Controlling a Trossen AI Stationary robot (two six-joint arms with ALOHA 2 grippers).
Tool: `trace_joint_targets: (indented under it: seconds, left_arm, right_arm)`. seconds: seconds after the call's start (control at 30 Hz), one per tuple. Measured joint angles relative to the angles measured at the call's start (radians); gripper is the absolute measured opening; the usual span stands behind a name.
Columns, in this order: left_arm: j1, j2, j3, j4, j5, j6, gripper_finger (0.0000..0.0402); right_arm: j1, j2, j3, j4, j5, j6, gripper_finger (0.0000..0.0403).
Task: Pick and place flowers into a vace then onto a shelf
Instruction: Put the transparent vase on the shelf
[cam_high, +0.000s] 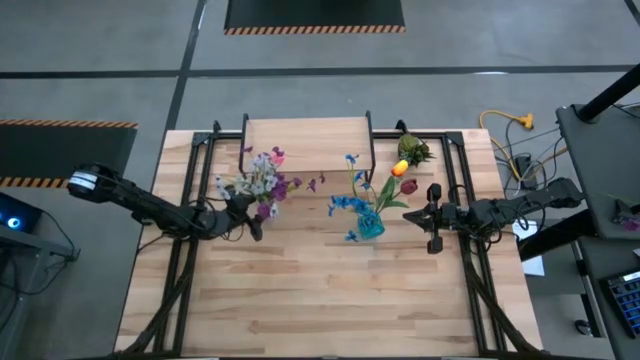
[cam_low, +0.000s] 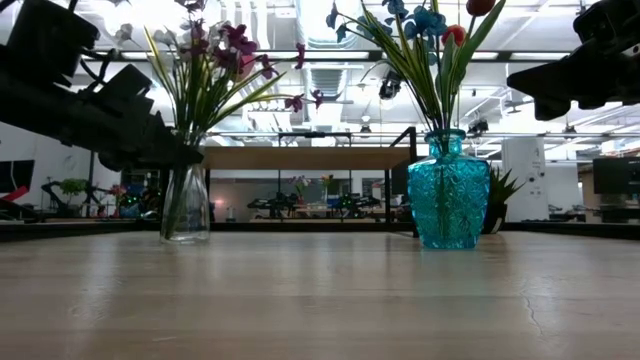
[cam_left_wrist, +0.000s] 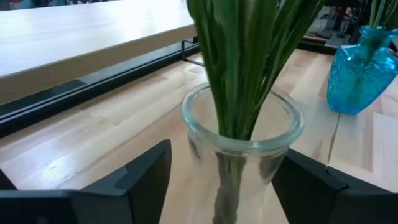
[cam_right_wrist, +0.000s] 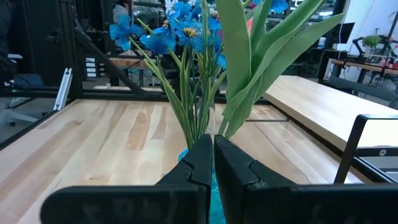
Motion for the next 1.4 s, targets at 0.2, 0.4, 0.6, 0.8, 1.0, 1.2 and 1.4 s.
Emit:
trace_joint_targets:
  seconds: [0.2, 0.4, 0.6, 0.8, 1.0, 1.2, 1.4]
  left_arm:
    - [0.000, 0.002, 0.000, 0.008, 0.000, -0.004, 0.0215]
    - [0.000, 0.000, 0.000, 0.008, -0.001, -0.010, 0.0175]
    - [0.000, 0.000, 0.001, 0.018, -0.001, -0.021, 0.0161]
    - [-0.001, 0.000, 0.070, 0.022, 0.013, 0.027, 0.0166]
    - [-0.001, -0.002, 0.193, 0.015, 0.022, 0.137, 0.0167]
    - [-0.001, -0.007, 0.374, -0.211, 0.020, 0.176, 0.0167]
    - [0.002, -0.009, 0.598, -0.530, -0.081, 0.173, 0.0168]
  right_arm:
    - [0.000, 0.000, 0.000, 0.000, -0.002, 0.000, 0.0008]
    - [0.000, 0.000, 0.000, 0.000, -0.004, 0.000, 0.0008]
    - [0.000, 0.000, 0.000, 0.000, -0.004, 0.000, 0.0008]
    - [0.000, 0.000, 0.000, 0.000, -0.004, 0.000, 0.0008]
    - [0.000, 0.000, 0.000, -0.001, -0.004, 0.000, 0.0008]
    - [0.000, 0.000, 0.000, -0.001, -0.004, 0.000, 0.0008]
    - [0.000, 0.000, 0.000, -0.001, -0.004, 0.003, 0.0008]
